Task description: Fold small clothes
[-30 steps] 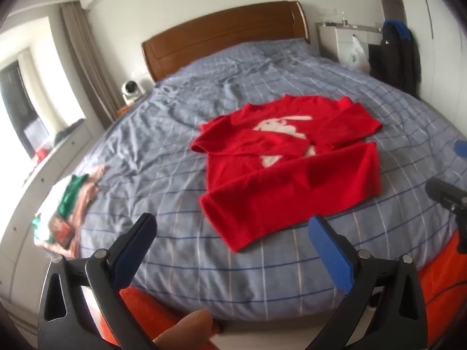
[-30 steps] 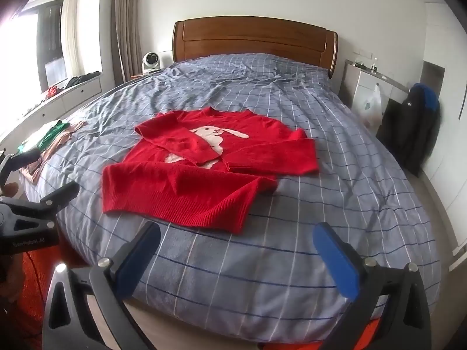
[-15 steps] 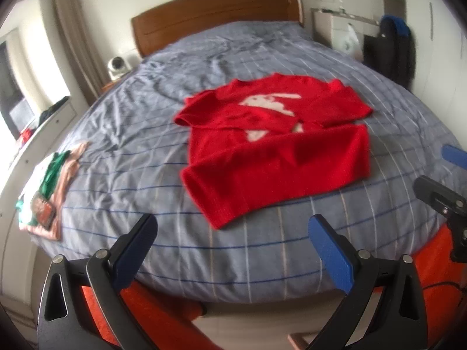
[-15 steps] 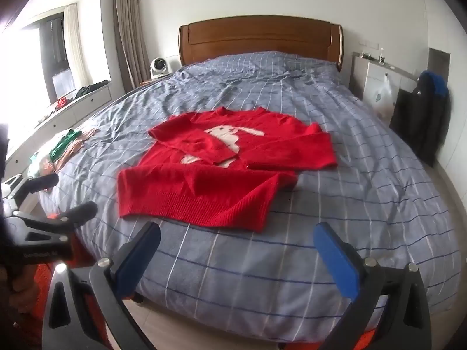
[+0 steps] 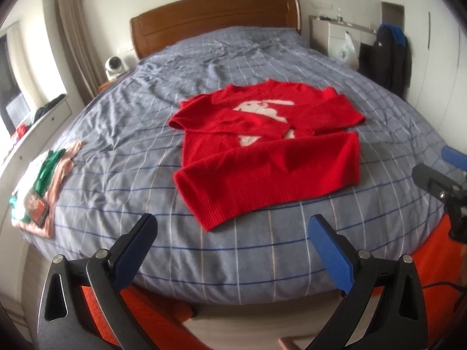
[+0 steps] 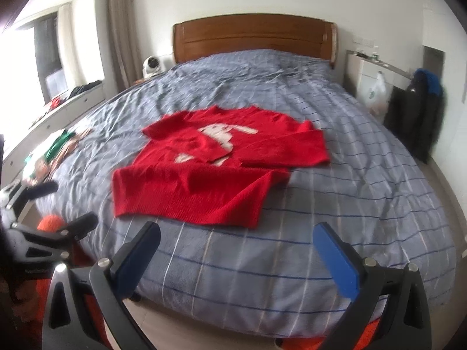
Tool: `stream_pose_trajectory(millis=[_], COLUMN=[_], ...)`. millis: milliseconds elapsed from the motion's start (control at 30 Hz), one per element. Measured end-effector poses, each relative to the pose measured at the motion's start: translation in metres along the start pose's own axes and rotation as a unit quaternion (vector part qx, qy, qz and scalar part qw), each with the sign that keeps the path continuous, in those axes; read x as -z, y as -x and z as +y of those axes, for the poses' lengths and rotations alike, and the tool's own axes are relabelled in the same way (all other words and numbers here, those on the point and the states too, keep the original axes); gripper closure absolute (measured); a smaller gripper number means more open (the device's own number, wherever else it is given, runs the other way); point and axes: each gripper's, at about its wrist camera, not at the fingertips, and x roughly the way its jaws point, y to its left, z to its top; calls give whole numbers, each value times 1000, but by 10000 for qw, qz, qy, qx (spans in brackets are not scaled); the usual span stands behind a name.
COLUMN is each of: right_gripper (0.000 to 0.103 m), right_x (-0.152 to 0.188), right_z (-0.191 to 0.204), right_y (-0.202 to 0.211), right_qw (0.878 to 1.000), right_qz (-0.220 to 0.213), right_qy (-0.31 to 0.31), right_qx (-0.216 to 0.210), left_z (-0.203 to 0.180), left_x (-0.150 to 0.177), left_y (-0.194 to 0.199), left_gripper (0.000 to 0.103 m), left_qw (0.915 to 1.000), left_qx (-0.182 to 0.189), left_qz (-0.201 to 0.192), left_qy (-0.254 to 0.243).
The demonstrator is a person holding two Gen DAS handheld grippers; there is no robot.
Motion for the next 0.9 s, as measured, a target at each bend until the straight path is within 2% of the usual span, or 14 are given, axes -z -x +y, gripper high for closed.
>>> stream_pose_trajectory(millis=[200, 467, 900], right_gripper=[0, 0, 0], right_x=[-3, 0, 4], right_z=[-7, -6, -1], right_y=[2, 4, -1], right_qw=[9997, 9995, 9994], right_qz=[-42, -137, 2], right_qy=[-130, -57, 73], right_qx=[205, 271, 337], left_z=[2, 3, 6], left_x=[0, -1, 0], left_y=[4, 3, -1], left_gripper=[0, 0, 0], left_qw=[9999, 9999, 9998], left_qx=[-13, 30, 66], left_qz=[-109, -87, -56], left_qy=[77, 111, 194])
